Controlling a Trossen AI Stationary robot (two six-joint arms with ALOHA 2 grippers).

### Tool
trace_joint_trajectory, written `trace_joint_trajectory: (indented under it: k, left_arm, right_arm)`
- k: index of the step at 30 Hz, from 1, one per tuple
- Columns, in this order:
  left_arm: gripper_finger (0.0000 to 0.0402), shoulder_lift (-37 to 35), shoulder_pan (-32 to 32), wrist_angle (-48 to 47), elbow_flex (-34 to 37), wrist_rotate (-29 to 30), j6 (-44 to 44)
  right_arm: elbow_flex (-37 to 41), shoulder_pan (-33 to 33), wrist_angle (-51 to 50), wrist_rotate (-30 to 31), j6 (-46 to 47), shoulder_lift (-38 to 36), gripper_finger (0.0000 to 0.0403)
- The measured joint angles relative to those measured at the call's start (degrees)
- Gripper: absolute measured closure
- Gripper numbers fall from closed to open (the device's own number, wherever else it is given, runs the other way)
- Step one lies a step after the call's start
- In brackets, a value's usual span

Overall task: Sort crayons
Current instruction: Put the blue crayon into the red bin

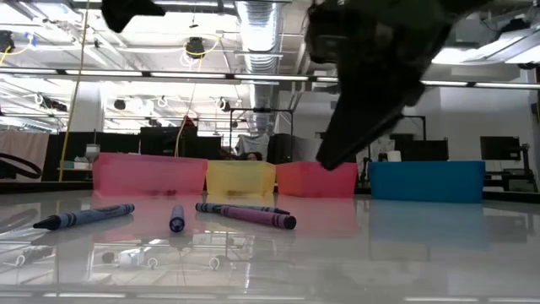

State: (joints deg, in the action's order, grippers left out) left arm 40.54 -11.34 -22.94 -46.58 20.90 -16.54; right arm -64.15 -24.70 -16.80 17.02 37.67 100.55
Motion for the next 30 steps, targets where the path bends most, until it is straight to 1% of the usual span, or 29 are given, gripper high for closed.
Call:
trace_joint_trajectory:
  k: [2,5,9,10,12,15,18,21,27,30]
  left_arm:
    - [0.0237,0.8,-0.2,-5.5,-2.1,2.9,-2.7]
    - [0.0237,1.5,-0.3,-9.3,-3.0,5.1,-7.0]
    - [0.0237,2.1,-0.3,-11.7,-2.3,4.8,-12.5]
    - [0.0237,2.3,-0.3,-12.0,-1.9,4.1,-14.0]
    - [0.0237,2.5,-0.4,-12.5,-1.0,-0.3,-16.1]
    - [0.0237,2.6,-1.3,-11.0,0.2,-6.5,-16.3]
    - [0.0236,2.5,-3.3,-6.5,1.2,-7.2,-13.9]
    - [0.0236,2.0,-5.0,1.4,2.0,-6.9,-10.4]
    - [0.0236,1.1,-8.4,17.5,2.0,-6.8,-2.8]
    - [0.0237,0.4,-9.5,21.5,2.0,-6.7,0.5]
  right_arm:
    - [-3.3,0.9,-3.6,0.0,-2.1,1.8,0.0300]
    - [-7.5,1.9,-4.1,-0.5,-6.1,3.7,0.0300]
    - [-11.3,2.4,-4.0,-1.6,-13.6,5.1,0.0300]
    - [-12.1,2.4,-4.2,-1.7,-14.0,5.5,0.0300]
    - [-13.2,2.6,-4.0,-1.7,-14.2,5.7,0.0300]
    - [-13.9,2.7,-3.2,-1.8,-14.3,5.7,0.0300]
    - [-13.9,2.8,-3.8,-0.2,-15.1,5.7,0.0300]
    - [-13.9,3.1,-4.0,1.4,-15.3,5.7,0.0300]
    - [-13.9,4.7,-3.8,1.5,-14.8,5.7,0.0300]
    - [-13.9,5.2,-4.0,1.5,-13.3,5.7,0.0300]
